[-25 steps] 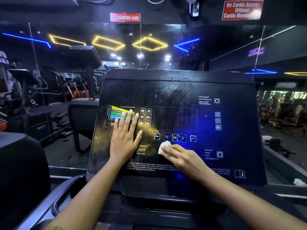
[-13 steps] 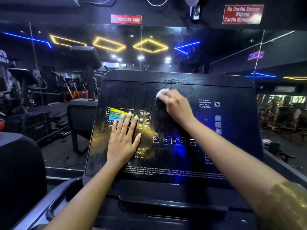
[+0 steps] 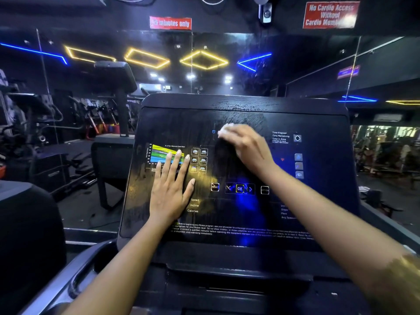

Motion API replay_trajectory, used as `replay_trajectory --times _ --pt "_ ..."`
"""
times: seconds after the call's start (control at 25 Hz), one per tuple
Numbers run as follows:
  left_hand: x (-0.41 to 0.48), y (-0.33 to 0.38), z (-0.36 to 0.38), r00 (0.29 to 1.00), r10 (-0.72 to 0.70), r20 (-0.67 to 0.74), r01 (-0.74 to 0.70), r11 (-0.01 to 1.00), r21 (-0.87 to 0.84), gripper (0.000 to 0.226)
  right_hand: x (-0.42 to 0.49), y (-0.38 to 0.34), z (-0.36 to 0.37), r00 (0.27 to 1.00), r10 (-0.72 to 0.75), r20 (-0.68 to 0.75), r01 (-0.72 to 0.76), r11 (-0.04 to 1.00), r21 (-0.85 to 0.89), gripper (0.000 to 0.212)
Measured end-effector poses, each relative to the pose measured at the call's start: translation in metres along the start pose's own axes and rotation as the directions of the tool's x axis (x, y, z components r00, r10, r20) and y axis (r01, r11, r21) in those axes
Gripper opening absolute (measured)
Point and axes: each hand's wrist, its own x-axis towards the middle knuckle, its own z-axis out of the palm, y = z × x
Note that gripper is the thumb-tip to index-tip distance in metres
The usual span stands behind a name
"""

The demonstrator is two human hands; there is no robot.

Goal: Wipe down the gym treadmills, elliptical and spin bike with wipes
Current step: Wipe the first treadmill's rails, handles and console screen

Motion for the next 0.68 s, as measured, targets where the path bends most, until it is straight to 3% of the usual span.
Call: replay_trajectory --times 0.08,0.16,0.28,0.48,0.56,0.68 --pt "0.001 -0.001 0.000 1.000 0.005 -0.004 -0.005 1.000 0.000 0.059 0.015 0.008 0.004 0.997 0.074 0.034 -0.071 0.993 -0.094 0.038" --pt "0.001 -0.001 0.000 1.000 0.004 -0.002 -0.004 1.000 -0.009 0.059 -0.004 -0.011 0.009 0.996 0.032 0.082 -0.018 0.987 -0.160 0.037" --pt "0.000 -0.002 0.001 1.000 -0.001 0.012 0.002 1.000 -0.016 0.059 -0.071 -0.063 0.010 0.983 -0.095 0.159 0.116 0.985 -0.129 0.033" --pt "0.000 -0.002 0.001 0.999 -0.004 0.034 0.005 1.000 -0.029 0.059 -0.153 -0.121 0.004 0.942 -0.149 0.300 0.179 0.981 -0.075 0.030" --pt "0.000 -0.001 -0.002 0.999 -0.008 0.040 0.010 0.999 -0.053 0.058 -0.151 -0.119 -0.006 0.953 -0.124 0.275 0.120 0.992 0.032 0.030" --pt "-0.008 0.002 -0.005 0.999 -0.013 0.035 0.017 0.995 -0.095 0.056 -0.105 -0.088 -0.015 0.985 0.100 0.138 -0.112 0.990 0.081 0.028"
